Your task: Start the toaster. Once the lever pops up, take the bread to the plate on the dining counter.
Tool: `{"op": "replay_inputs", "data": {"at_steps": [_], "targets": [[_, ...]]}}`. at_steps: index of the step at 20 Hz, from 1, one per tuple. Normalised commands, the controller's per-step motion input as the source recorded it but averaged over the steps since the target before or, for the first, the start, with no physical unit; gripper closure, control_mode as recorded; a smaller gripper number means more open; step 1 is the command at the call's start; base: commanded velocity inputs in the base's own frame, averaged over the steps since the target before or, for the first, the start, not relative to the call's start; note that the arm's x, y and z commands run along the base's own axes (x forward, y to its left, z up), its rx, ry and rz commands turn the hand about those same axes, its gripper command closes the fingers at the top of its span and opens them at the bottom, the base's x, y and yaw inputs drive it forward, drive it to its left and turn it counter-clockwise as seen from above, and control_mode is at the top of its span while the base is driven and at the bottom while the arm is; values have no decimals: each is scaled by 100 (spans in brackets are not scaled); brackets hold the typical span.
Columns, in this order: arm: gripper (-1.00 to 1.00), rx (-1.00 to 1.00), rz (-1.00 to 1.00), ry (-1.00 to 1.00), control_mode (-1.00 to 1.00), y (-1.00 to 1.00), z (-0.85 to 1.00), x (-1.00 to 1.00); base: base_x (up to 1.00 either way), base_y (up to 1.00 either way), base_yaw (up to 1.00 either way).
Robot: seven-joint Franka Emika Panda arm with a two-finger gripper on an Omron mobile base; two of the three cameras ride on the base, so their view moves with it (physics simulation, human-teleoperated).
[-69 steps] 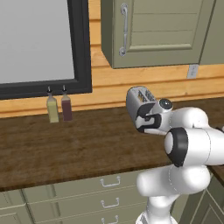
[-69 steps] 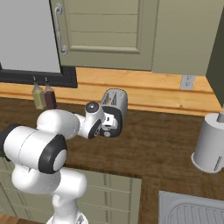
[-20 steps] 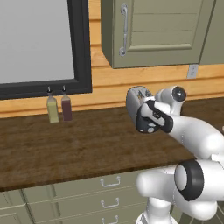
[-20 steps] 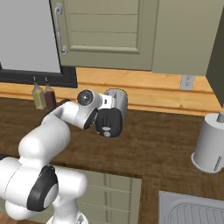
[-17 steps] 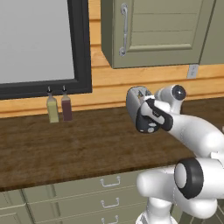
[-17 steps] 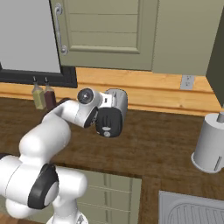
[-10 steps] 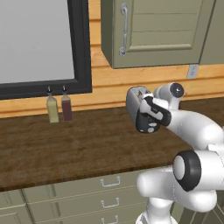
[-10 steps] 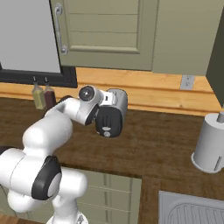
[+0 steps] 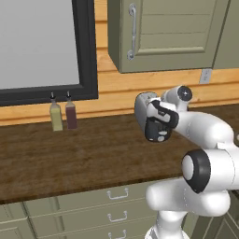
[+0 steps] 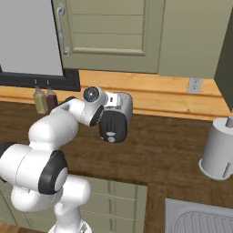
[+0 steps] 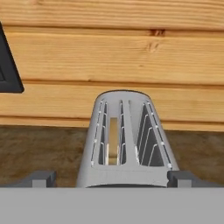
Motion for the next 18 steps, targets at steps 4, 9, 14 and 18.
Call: {"op": "replay_inputs", "data": {"at_steps": [4,9,14,18], "targets": [[-100,0,0,0,-100,3,-4,11,0,0,0],[-100,0,0,0,-100,0,-17,10,0,0,0],[-100,0,0,0,-100,0,-14,6,0,0,0],[-100,2,0,0,-100,-6,0,20,0,0,0]]}}
